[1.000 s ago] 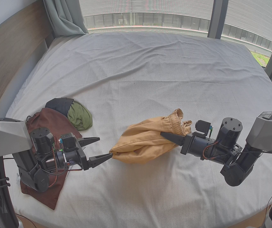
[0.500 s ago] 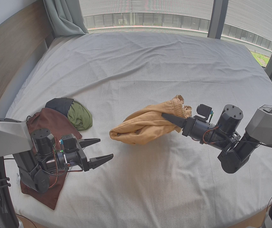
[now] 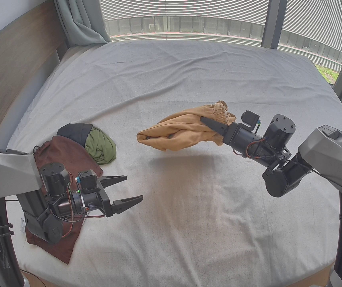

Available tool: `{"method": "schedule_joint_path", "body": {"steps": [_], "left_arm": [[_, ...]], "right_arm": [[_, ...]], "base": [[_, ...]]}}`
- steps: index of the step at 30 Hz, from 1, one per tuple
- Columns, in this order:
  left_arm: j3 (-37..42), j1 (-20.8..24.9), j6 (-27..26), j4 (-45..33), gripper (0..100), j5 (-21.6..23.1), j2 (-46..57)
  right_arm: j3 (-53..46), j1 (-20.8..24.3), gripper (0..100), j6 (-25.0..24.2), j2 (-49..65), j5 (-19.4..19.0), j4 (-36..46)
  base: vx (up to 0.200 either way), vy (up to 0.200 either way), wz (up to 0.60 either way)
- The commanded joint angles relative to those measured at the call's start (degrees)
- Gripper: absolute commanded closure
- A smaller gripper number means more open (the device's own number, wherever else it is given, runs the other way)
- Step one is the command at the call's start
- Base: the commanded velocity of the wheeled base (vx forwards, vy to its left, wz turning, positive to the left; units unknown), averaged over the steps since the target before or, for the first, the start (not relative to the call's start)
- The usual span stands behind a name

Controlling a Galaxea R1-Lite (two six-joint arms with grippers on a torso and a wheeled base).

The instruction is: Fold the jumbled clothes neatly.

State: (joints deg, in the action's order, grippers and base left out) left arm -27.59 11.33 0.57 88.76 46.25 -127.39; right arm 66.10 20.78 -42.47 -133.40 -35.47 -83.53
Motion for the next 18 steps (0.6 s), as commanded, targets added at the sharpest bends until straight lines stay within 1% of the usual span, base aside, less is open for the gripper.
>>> {"method": "schedule_joint_path", "body": {"steps": [1, 5, 9, 14, 18], "left_arm": [[0.17, 0.01, -0.05, 0.01, 0, 0.07, -0.31], [0.17, 0.01, -0.05, 0.01, 0, 0.07, -0.40], [0.17, 0.01, -0.05, 0.01, 0, 0.07, -0.40], [0.25, 0.01, -0.05, 0.01, 0, 0.07, -0.49], [0.25, 0.01, -0.05, 0.10, 0, -0.02, -1.10]], "right_arm": [[6.76, -1.62, 100, -0.33, -5.38, -0.03, 2.58], [11.07, -2.68, 100, -0.33, -8.19, -0.03, 4.96], [11.69, -2.77, 100, -0.33, -10.30, -0.03, 5.13], [11.95, -2.77, 100, -0.33, -10.30, -0.03, 5.22], [14.50, -3.47, 100, -0.33, -10.30, -0.03, 6.19]], "base": [[0.000, 0.000, 0.00], [0.000, 0.000, 0.00], [0.000, 0.000, 0.00], [0.000, 0.000, 0.00], [0.000, 0.000, 0.00]]}}
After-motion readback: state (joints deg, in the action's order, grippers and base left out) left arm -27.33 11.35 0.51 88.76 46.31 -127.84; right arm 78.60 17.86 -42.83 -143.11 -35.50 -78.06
